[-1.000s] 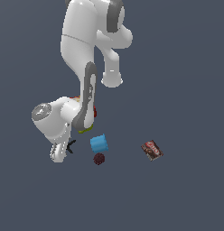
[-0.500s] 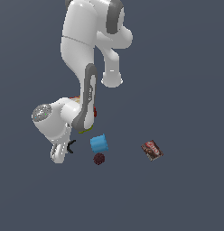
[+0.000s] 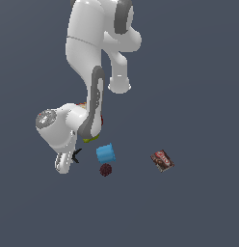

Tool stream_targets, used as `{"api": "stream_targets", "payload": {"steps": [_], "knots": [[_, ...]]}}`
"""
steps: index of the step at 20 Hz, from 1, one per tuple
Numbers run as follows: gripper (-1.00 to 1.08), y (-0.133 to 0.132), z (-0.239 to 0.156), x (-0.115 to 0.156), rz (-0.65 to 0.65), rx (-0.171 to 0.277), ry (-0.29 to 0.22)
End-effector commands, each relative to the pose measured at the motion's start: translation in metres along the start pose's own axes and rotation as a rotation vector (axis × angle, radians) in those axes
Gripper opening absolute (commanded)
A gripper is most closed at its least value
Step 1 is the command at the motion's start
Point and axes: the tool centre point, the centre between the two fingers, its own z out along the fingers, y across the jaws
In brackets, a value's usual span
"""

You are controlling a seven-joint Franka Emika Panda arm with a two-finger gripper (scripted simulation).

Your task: Pick up a designated object from a clutter of objects.

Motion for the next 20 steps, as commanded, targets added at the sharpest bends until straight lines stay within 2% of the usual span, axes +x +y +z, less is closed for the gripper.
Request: {"api": "stream_targets", "payload": {"steps": [1, 9, 20], "knots": [[-1.00, 0.002, -0.005, -0.005, -0.001, 0.001, 0.000], [-1.00, 0.015, -0.034, -0.039, -0.001, 0.001, -0.001], [-1.00, 0.046, -0.105, -0.117, -0.001, 0.001, -0.003]]}}
